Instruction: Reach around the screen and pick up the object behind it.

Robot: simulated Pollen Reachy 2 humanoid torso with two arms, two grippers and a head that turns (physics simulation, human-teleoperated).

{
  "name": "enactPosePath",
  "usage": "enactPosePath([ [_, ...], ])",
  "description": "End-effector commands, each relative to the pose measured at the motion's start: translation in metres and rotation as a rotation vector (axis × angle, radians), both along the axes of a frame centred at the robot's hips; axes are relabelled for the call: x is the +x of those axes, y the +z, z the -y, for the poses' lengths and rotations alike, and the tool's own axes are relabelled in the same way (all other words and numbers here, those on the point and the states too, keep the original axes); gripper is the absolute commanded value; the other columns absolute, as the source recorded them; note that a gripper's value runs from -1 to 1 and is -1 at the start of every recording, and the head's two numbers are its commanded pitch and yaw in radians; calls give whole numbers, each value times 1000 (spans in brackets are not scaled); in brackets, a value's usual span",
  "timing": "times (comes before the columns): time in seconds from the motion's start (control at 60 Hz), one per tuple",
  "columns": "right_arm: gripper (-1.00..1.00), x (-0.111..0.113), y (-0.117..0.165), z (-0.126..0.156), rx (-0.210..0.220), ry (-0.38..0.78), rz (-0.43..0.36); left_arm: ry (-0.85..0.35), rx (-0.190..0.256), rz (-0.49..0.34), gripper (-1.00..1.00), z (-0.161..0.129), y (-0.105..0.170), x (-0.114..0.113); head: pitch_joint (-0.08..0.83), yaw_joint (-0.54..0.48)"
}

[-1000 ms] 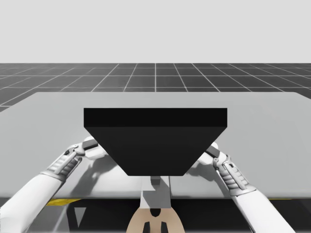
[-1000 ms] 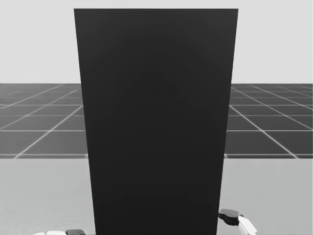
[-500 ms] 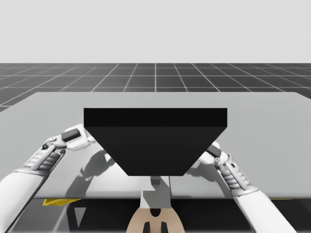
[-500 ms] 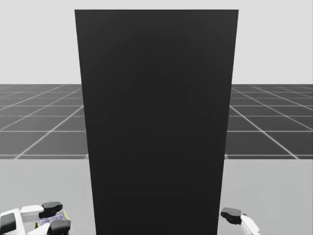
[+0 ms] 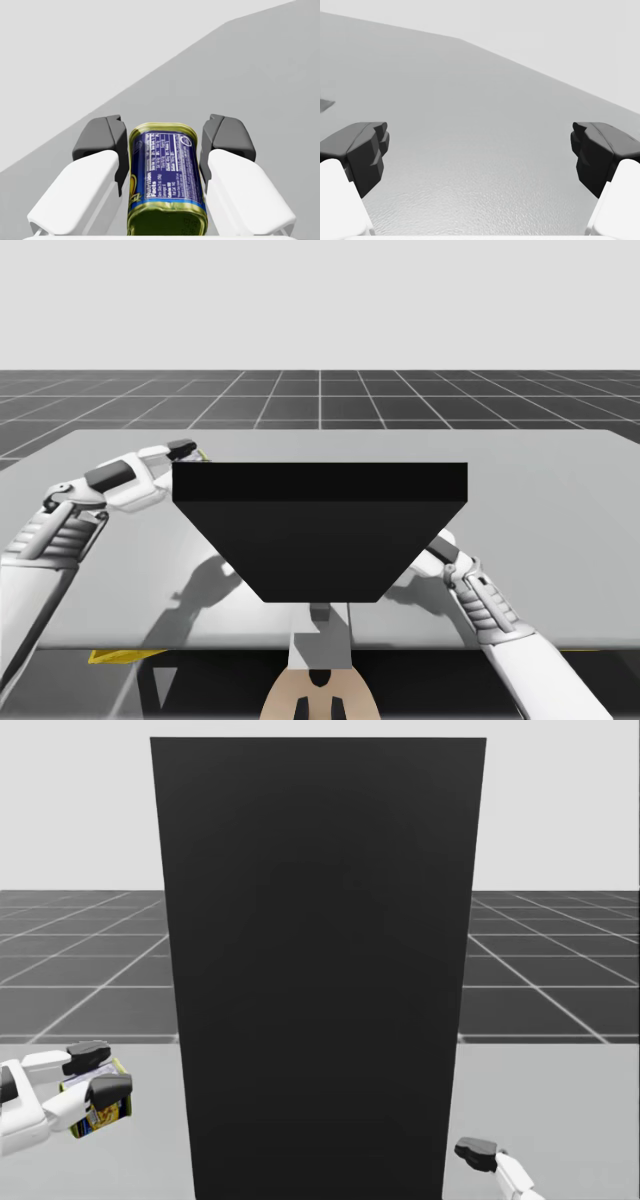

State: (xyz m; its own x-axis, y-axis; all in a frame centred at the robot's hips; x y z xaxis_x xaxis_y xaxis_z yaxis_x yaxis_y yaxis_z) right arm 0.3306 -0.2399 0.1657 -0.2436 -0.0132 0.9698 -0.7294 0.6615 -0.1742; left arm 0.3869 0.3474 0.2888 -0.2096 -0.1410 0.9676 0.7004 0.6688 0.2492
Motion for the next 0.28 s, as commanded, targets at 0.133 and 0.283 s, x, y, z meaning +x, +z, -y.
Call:
enactPosePath([
  [0.133, -1000, 1, 3, 1, 12, -20, 9, 63, -42, 174, 1000, 1, 76, 18, 127, -7],
  [0.283, -1000, 3, 3, 1, 21, -51, 24, 76, -76, 248, 1000, 8, 106, 16, 128, -7],
])
